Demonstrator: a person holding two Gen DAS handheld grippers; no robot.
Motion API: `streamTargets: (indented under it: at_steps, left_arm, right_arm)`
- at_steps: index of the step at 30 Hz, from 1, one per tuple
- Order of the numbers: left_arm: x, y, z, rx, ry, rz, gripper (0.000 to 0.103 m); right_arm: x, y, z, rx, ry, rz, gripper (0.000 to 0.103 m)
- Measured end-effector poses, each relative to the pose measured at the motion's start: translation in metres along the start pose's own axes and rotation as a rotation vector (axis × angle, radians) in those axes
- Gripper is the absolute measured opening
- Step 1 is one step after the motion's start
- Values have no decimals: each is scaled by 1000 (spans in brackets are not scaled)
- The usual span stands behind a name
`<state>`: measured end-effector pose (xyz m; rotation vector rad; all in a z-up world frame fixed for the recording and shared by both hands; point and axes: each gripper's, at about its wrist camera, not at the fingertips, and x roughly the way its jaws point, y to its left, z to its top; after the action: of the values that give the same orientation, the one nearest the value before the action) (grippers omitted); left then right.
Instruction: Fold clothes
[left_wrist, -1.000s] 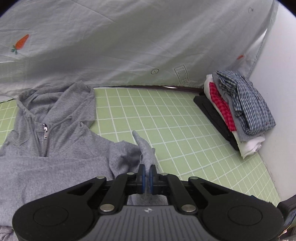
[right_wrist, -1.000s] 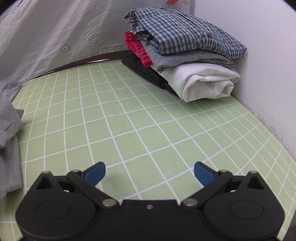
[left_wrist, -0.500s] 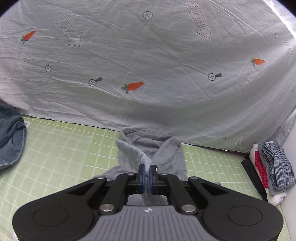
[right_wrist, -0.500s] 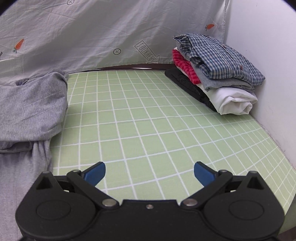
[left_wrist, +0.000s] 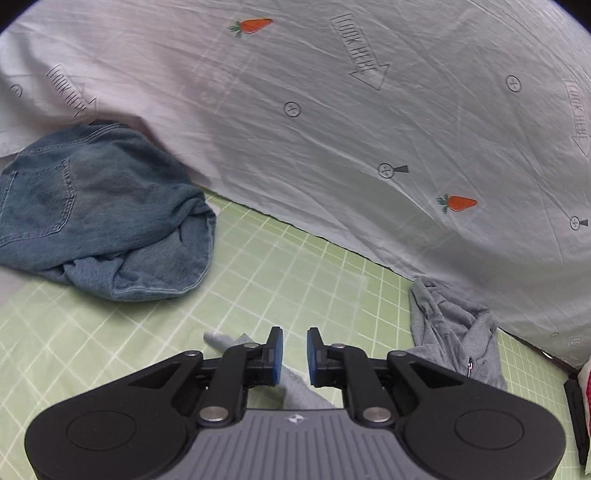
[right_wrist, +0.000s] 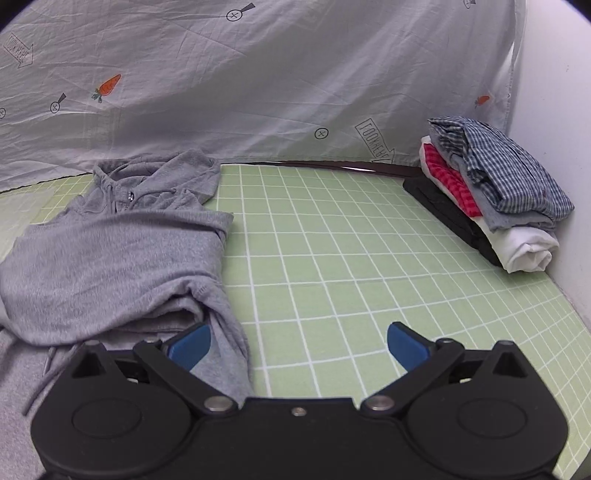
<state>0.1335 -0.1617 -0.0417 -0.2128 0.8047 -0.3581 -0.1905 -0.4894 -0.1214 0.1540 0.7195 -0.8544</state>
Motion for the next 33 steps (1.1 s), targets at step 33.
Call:
streamTargets:
  at_steps: [33]
  left_arm:
    - [89, -4, -61, 38, 285, 85, 65]
  right_arm:
    - [215, 10, 109, 126, 218, 177, 99]
